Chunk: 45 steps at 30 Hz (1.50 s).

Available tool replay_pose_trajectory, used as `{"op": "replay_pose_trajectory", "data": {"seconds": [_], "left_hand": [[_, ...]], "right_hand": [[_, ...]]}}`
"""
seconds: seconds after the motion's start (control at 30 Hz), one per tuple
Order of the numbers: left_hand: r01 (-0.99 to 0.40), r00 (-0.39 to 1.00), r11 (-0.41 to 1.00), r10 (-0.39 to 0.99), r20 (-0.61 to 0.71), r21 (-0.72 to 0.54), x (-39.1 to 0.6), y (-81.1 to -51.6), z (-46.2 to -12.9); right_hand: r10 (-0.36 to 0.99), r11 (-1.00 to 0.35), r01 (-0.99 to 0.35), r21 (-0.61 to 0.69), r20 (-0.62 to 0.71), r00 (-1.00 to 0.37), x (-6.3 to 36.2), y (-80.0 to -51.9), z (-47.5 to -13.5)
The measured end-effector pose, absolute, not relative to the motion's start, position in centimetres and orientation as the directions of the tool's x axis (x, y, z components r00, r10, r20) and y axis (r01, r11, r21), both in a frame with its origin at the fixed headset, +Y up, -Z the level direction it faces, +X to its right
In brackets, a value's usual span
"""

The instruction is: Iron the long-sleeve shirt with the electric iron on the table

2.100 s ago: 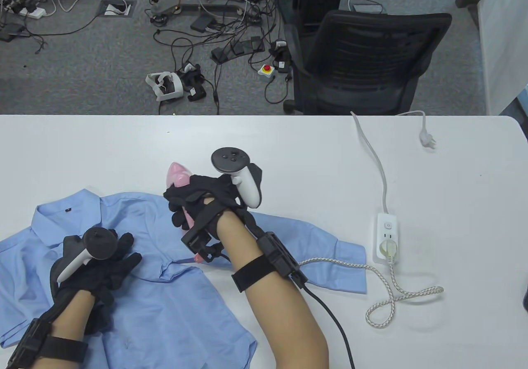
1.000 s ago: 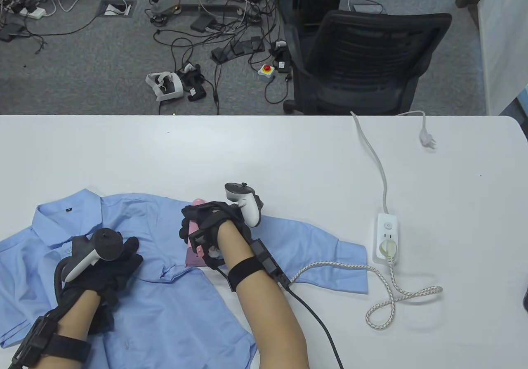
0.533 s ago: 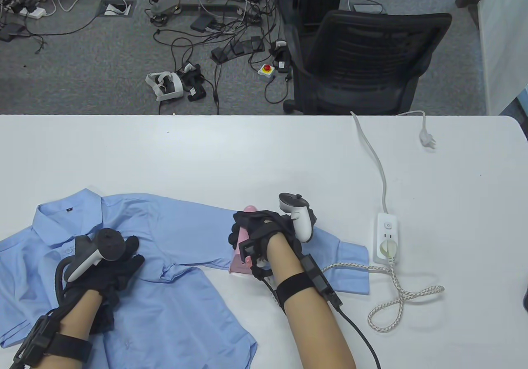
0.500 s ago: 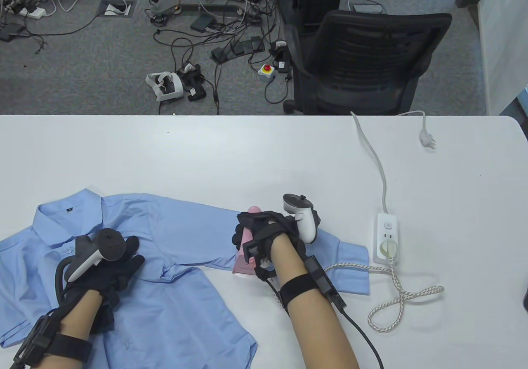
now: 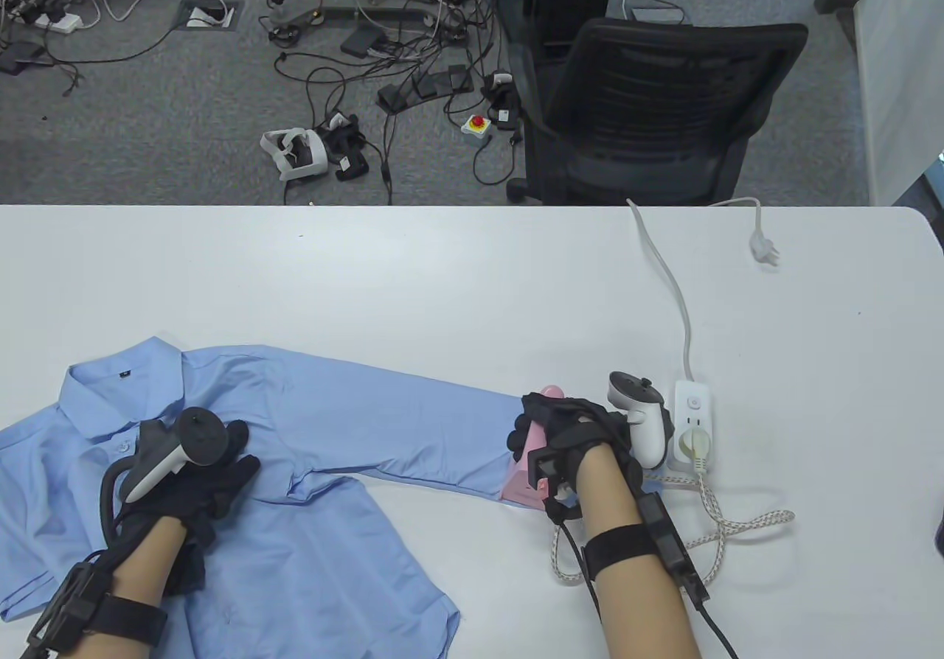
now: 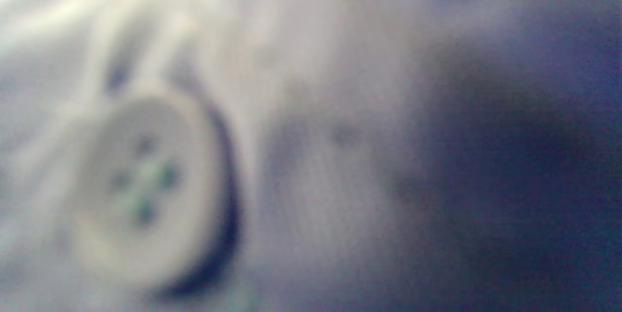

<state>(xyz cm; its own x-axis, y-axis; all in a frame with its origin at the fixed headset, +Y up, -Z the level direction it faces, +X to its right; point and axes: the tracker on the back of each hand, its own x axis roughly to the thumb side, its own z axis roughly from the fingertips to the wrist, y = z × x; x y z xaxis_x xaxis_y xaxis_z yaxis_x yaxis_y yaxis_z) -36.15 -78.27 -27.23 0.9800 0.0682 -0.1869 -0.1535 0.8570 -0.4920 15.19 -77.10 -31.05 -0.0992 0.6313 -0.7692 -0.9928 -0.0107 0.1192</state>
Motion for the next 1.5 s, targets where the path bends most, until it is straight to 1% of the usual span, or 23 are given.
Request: {"op": "replay_pose_trajectory", "data": {"seconds": [0.07, 0.1, 0.17, 0.23, 0.33, 0.43, 0.5, 0.63, 0.7, 0.77, 0.8, 0.9, 0.93, 0.97, 1.03, 1.1, 1.2, 1.3, 1.37, 1.5], "left_hand": [[-0.154, 0.980, 0.856, 0.070, -0.186, -0.493, -36.1, -78.3, -27.2], [-0.153, 0.981, 0.856, 0.071, -0.182, -0.495, -36.0, -78.3, -27.2], [-0.131, 0.982, 0.862, 0.046, -0.181, -0.489, -35.8, -78.2, -27.2], [-0.124, 0.983, 0.866, 0.040, -0.180, -0.485, -35.7, -78.2, -27.2], [-0.117, 0.984, 0.864, 0.033, -0.177, -0.490, -35.6, -78.3, -27.2], [-0.124, 0.983, 0.862, 0.039, -0.179, -0.492, -35.6, -78.3, -27.2], [-0.126, 0.983, 0.862, 0.041, -0.179, -0.492, -35.6, -78.3, -27.2], [-0.133, 0.983, 0.859, 0.050, -0.178, -0.495, -35.6, -78.3, -27.2], [-0.141, 0.982, 0.856, 0.058, -0.179, -0.497, -35.7, -78.3, -27.3], [-0.152, 0.981, 0.854, 0.067, -0.183, -0.498, -35.7, -78.3, -27.3], [-0.152, 0.981, 0.854, 0.067, -0.184, -0.498, -35.7, -78.3, -27.3], [-0.157, 0.980, 0.848, 0.071, -0.185, -0.507, -35.7, -78.3, -27.2], [-0.156, 0.980, 0.847, 0.070, -0.185, -0.509, -35.7, -78.3, -27.2], [-0.154, 0.981, 0.846, 0.068, -0.184, -0.510, -35.7, -78.3, -27.2], [-0.151, 0.981, 0.848, 0.065, -0.183, -0.508, -35.7, -78.3, -27.2], [-0.147, 0.981, 0.848, 0.061, -0.182, -0.510, -35.7, -78.3, -27.2], [-0.151, 0.981, 0.847, 0.064, -0.183, -0.509, -35.7, -78.3, -27.2], [-0.146, 0.981, 0.848, 0.060, -0.183, -0.509, -35.7, -78.3, -27.2], [-0.116, 0.984, 0.853, 0.029, -0.175, -0.509, -35.6, -78.2, -27.3], [-0.102, 0.985, 0.856, 0.015, -0.173, -0.507, -35.4, -78.2, -27.3]], "right_hand": [[0.630, -0.025, -0.995, 0.096, -0.772, -0.090, 15.8, -76.9, -30.5], [0.632, -0.061, -0.995, 0.075, -0.769, -0.097, 15.8, -76.6, -30.3], [0.622, -0.202, -0.978, 0.052, -0.764, -0.169, 16.5, -75.8, -30.0], [0.600, -0.224, -0.973, 0.051, -0.780, -0.179, 17.7, -75.6, -29.6], [0.608, -0.169, -0.986, 0.014, -0.785, -0.115, 19.6, -75.9, -28.9], [0.606, -0.155, -0.988, -0.017, -0.791, -0.081, 21.1, -75.9, -28.3], [0.603, -0.169, -0.986, -0.016, -0.793, -0.090, 21.6, -75.8, -28.2], [0.602, -0.164, -0.986, -0.017, -0.794, -0.086, 21.3, -75.2, -28.4], [0.669, -0.072, -0.997, -0.012, -0.743, -0.039, 20.4, -74.1, -29.0], [0.738, 0.073, -0.997, 0.004, -0.673, 0.051, 18.2, -71.7, -30.0], [0.754, 0.083, -0.996, 0.019, -0.655, 0.050, 17.3, -70.8, -30.4], [0.822, -0.024, -0.984, 0.175, -0.557, -0.119, 11.9, -66.1, -32.3], [0.831, -0.041, -0.978, 0.203, -0.537, -0.146, 10.7, -65.3, -32.6], [0.840, -0.053, -0.968, 0.245, -0.513, -0.176, 8.4, -64.2, -33.2], [0.839, -0.060, -0.951, 0.303, -0.501, -0.213, 4.9, -63.1, -33.9], [0.841, -0.074, -0.920, 0.384, -0.472, -0.265, 1.4, -62.6, -34.5], [0.846, -0.079, -0.871, 0.485, -0.429, -0.316, -3.6, -62.9, -35.5], [0.847, -0.042, -0.848, 0.528, -0.431, -0.310, -7.1, -64.3, -36.3], [0.844, -0.029, -0.837, 0.546, -0.435, -0.313, -9.5, -66.3, -37.0], [0.806, 0.012, -0.826, 0.564, -0.494, -0.326, -13.7, -71.3, -37.6]]}}
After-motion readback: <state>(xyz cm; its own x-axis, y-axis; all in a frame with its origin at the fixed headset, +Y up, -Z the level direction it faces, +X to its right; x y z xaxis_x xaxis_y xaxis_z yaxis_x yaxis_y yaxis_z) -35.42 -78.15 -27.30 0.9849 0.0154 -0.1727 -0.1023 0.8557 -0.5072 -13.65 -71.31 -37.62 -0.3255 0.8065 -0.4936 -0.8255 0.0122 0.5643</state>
